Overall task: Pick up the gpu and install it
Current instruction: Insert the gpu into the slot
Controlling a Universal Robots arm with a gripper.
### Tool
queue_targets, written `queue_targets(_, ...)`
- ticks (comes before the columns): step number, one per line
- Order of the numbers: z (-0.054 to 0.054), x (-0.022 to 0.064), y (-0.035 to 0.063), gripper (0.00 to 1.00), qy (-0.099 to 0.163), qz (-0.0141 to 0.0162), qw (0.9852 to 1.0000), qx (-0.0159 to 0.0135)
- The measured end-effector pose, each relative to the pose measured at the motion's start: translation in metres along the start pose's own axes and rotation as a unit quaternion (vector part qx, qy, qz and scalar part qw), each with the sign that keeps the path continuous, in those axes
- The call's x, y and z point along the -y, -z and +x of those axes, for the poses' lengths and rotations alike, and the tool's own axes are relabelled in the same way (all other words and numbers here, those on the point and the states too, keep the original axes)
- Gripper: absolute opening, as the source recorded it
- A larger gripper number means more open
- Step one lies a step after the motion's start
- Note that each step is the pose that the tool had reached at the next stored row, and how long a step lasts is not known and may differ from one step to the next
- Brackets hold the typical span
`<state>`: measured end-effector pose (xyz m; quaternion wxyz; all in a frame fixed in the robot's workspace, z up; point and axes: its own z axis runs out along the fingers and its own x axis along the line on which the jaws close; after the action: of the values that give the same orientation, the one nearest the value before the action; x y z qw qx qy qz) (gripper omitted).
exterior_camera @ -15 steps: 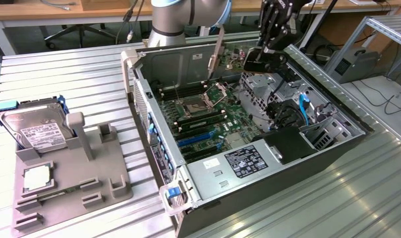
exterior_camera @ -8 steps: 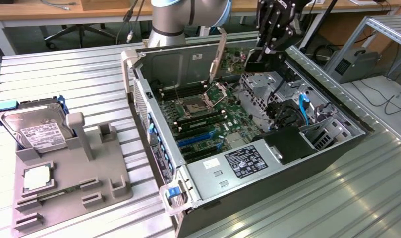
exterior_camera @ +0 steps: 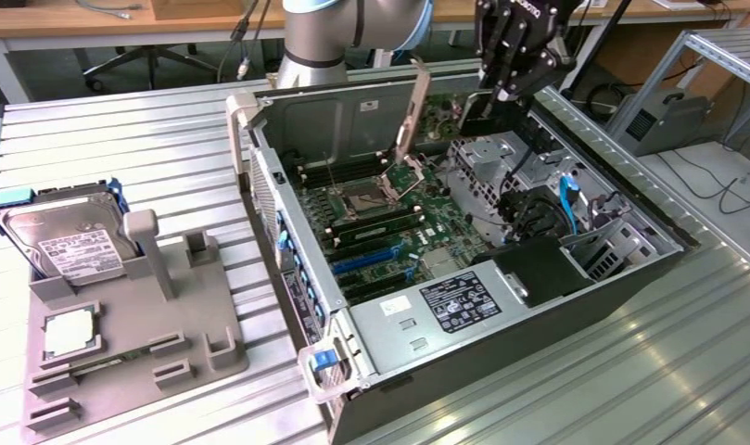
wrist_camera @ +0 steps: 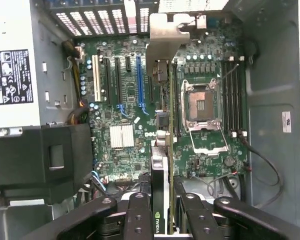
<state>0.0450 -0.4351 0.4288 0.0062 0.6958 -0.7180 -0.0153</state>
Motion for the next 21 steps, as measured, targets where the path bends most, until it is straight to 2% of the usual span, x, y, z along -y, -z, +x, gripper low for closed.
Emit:
queue_targets(3,-0.0001,0.0000,-0.0001,0.27,0.017,-0.0002,0.9998,-0.0006)
queue_targets(8,-0.0001,0.0000,-0.0001,0.27,0.018,-0.0002,0.9998,-0.0006)
queue_targets(12,-0.0001,-0.0002,-0.0010,0.27,0.019,0.0020,0.9998,0.0002)
queue_targets(21,0.0000,-0.0021,-0.0014,0.27,0.019,0.0020,0.9998,0.0003)
